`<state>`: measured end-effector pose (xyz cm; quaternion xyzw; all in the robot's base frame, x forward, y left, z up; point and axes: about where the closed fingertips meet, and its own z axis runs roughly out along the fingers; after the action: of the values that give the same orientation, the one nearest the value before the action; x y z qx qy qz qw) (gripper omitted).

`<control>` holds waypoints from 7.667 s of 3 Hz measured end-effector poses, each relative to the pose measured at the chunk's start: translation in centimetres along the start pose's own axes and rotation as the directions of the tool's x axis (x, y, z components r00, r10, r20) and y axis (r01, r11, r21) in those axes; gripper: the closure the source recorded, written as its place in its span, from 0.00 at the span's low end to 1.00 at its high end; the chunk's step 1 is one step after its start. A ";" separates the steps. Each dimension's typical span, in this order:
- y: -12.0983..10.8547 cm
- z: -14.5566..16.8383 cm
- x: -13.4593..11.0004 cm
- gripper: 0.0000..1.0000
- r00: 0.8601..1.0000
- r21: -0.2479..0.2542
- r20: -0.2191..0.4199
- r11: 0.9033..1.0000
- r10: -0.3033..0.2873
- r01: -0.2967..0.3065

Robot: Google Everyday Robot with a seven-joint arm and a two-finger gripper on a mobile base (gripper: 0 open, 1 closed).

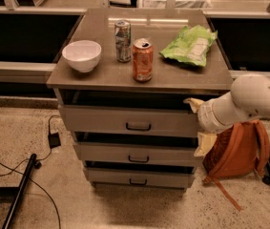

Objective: Open top drawer

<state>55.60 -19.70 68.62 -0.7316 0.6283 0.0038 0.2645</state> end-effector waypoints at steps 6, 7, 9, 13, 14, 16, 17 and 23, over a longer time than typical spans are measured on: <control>2.7 0.6 -1.2 0.41 0.999 -0.114 -0.016 0.993 0.031 -0.032; 5.7 -1.8 -2.4 0.40 1.000 -0.183 -0.012 0.983 0.026 -0.027; 8.3 -6.3 -4.2 0.39 0.999 -0.204 -0.028 0.978 0.025 -0.030; -2.4 -1.1 -2.6 0.76 0.992 -0.059 -0.113 0.996 0.065 -0.072; -1.5 2.7 -1.6 0.98 0.990 -0.116 -0.118 0.989 0.073 -0.087; 1.8 5.7 -1.2 1.00 0.992 -0.225 -0.096 0.969 0.081 -0.101; 5.0 5.6 -1.4 1.00 0.992 -0.315 -0.075 0.942 0.099 -0.118; 12.5 -0.8 -7.4 1.00 0.995 -0.551 0.011 0.832 0.094 -0.073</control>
Offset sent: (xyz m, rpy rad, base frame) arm 0.0597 0.0069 -0.0394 -0.0392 -0.0170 -0.0784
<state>42.29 -14.15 67.05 -0.7484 0.6270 0.2091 0.0547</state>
